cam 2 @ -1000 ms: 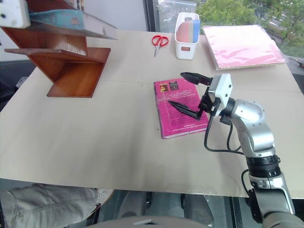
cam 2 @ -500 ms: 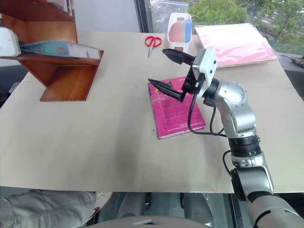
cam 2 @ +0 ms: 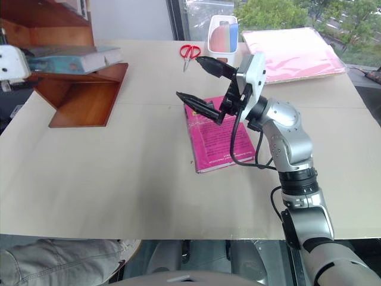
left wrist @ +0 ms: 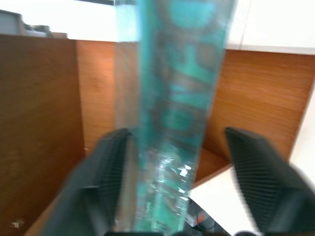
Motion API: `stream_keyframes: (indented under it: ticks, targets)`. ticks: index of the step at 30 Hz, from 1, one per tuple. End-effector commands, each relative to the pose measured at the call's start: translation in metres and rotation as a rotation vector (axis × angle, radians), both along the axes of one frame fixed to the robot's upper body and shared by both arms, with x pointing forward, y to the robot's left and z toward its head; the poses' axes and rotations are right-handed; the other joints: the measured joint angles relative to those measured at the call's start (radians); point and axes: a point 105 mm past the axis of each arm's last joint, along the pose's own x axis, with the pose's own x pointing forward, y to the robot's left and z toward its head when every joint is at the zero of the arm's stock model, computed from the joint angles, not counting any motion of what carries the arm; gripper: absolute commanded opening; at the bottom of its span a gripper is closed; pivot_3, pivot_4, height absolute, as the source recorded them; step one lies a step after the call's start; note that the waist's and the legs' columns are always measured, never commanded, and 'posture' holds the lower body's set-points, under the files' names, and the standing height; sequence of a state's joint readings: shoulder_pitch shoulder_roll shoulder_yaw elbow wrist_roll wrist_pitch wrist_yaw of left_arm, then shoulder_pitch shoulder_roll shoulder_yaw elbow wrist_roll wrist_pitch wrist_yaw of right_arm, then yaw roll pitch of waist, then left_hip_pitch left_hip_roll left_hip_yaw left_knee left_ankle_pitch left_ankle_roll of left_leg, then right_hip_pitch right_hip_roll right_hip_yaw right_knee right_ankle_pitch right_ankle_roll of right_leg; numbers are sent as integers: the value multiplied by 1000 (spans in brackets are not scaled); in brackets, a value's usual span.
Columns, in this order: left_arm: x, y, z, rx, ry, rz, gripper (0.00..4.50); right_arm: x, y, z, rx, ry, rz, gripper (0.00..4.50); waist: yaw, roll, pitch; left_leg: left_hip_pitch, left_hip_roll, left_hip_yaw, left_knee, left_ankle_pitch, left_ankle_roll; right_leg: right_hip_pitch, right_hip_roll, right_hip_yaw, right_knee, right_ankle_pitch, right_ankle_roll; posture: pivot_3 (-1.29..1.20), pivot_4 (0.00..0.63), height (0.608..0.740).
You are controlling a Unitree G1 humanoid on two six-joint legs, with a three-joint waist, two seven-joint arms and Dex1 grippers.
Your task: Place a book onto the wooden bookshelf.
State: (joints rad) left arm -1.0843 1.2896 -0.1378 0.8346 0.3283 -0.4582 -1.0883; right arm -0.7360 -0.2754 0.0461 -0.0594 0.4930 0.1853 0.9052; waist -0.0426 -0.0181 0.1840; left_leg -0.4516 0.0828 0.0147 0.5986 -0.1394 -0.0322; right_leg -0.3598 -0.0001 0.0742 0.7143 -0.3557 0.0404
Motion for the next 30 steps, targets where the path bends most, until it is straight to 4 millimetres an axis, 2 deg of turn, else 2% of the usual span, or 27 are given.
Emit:
stream_keyframes:
  ticks: [1, 5, 8, 9, 10, 11, 13, 16, 17, 19, 21, 22, 24, 25, 30]
  targets:
    - [-9, 0, 18, -37, -87, -28, 4277, -6, -5, 11, 11, -58, 4, 4500, 1, 0, 0, 0, 0, 0, 0, 0, 0, 0, 0, 0, 0, 0, 0, 0, 150, 740]
    - [-25, -43, 44, -319, -169, -249, 4277, -9, -14, 9, -11, -58, -2, 4500, 2, -1, 0, -2, 0, 0, 1, 0, 0, -1, 0, 0, 0, 0, 0, 0, 150, 740]
    - [-43, -78, 53, -464, -156, -388, 4277, -9, -21, 8, -21, -49, -20, 4500, 4, -1, 0, -3, 1, -1, 1, 0, 0, -1, 0, -2, -1, 0, 0, 0, 150, 740]
    - [-51, -103, 58, -563, -148, -481, 4277, -11, -24, 7, -28, -41, -25, 4500, 5, -1, 0, -4, 1, -1, 1, 0, 0, -1, 0, -2, -1, 0, 0, 0, 150, 740]
    - [-60, -139, 58, -710, -107, -604, 4277, -13, -28, 3, -42, -30, -36, 4500, 8, -2, 0, -4, 1, -2, 2, 0, 0, 0, -1, -2, -1, 0, 0, 0, 150, 740]
    - [-67, -170, 51, -816, -52, -691, 4277, -16, -31, -1, -58, -18, -45, 4500, 15, -2, -1, -4, 1, -3, 2, 0, 0, 0, -1, -3, -1, 0, 0, 0, 150, 740]
    - [-72, -211, 32, -1023, 33, -767, 4277, -19, -37, -13, -93, 16, -82, 4500, 23, -1, -1, -4, 1, -7, 5, 0, 0, 4, -2, -5, -1, 0, 0, 0, 150, 740]
    - [-65, -239, -8, -1225, 77, -715, 4277, -21, -48, -37, -169, 57, -157, 4500, 24, -1, -1, 3, -2, -9, 8, -1, 1, 14, -1, -6, -2, 0, 0, 0, 150, 740]
    - [-62, -245, -23, -1330, 110, -687, 4277, -22, -55, -47, -198, 88, -191, 4500, 23, 0, -2, 4, -2, -9, 8, -1, 1, 14, 0, -5, -1, 0, 0, 0, 150, 740]
    - [-53, -249, -51, -1375, 97, -603, 4277, -23, -66, -64, -257, 133, -245, 4500, 19, 0, -2, 4, -1, -10, 11, -1, 1, 15, 2, -6, 0, 0, 0, 0, 150, 740]
    - [-44, -244, -88, -1460, 150, -468, 4277, -25, -84, -83, -314, 187, -310, 4500, 17, 0, -2, 3, -1, -12, 13, -1, 1, 15, 3, -7, 1, 0, 0, 0, 150, 740]
    - [-44, -238, -111, -1460, 184, -405, 4401, -27, -97, -92, -334, 223, -357, 4500, 17, 1, -3, 4, -2, -12, 13, -1, 1, 16, 2, -6, 0, 0, 0, 0, 150, 740]
    - [-52, -222, -140, -1472, 216, -332, 4401, -33, -120, -104, -362, 278, -440, 4500, 17, 1, -4, 4, -3, -11, 12, -1, 2, 17, 0, -6, -2, 0, 0, 0, 150, 740]
    - [-56, -213, -151, -1433, 201, -300, 4401, -41, -133, -111, -391, 309, -471, 4500, 17, 1, -4, 3, -3, -11, 12, -2, 2, 16, 0, -6, -2, 0, 0, 0, 150, 740]
    - [-64, -166, -169, -1282, 94, -186, 4401, -65, -173, -122, -449, 359, -626, 4500, 30, 1, -4, 3, -3, -13, 12, -2, 2, 16, 0, -8, -2, 0, 0, 0, 150, 740]
